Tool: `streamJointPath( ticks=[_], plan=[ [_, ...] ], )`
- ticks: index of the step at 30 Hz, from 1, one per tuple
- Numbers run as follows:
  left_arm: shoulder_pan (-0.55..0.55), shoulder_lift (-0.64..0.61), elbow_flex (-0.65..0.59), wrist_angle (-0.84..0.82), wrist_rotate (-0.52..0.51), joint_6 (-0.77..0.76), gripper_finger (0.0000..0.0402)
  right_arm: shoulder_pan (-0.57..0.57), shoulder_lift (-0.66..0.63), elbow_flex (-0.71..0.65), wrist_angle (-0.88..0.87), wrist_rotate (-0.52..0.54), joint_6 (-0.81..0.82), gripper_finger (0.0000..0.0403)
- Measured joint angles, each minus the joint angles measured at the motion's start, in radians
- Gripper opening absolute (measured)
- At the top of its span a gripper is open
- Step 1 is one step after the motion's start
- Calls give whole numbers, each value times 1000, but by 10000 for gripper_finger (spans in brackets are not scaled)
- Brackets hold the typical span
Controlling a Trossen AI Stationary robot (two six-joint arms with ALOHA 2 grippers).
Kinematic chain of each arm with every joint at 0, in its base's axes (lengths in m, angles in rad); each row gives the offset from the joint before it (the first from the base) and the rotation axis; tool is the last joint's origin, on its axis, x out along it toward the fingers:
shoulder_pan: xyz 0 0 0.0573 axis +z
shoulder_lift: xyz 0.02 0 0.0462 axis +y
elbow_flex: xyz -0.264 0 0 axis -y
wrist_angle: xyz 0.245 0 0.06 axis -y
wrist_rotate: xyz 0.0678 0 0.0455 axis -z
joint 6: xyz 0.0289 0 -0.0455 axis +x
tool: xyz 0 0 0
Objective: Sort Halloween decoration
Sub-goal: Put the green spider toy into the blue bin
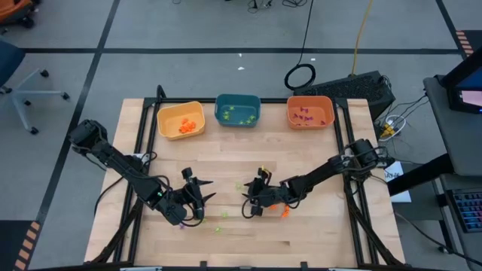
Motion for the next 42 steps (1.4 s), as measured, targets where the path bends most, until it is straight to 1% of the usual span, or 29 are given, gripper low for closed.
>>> streamJointPath(
  ticks=[3, 9, 14, 18, 22, 26, 29, 31, 33, 37, 42],
  plan=[
    [0, 0, 0, 0, 0, 0, 193, -11, 12, 1, 44, -33, -29, 160],
    [0, 0, 0, -2, 0, 0, 193, -32, 39, 1, 69, -34, -80, 159],
    [0, 0, 0, -4, 0, 0, 193, -50, 48, 1, 71, -111, -94, 152],
    [0, 4, 0, -3, 0, 0, 193, -56, 47, 1, 77, -112, -92, 147],
    [19, 41, 0, 21, 15, 19, 193, -62, 47, 1, 78, -114, -90, 146],
    [63, 111, 0, 138, 106, 89, 193, -72, 47, 1, 85, -137, -75, 146],
    [107, 169, 1, 253, 197, 150, 193, -76, 47, 1, 94, -138, -53, 146],
    [139, 205, 1, 294, 263, 154, 193, -76, 47, 1, 92, -142, -37, 146],
    [169, 236, 1, 310, 314, 146, 193, -77, 47, 1, 93, -162, -35, 146],
    [228, 281, 1, 314, 392, 117, 193, -78, 47, 1, 91, -164, -35, 145],
    [309, 339, 0, 376, 542, 112, 193, -78, 47, 1, 68, -164, -38, 130]
  ],
)
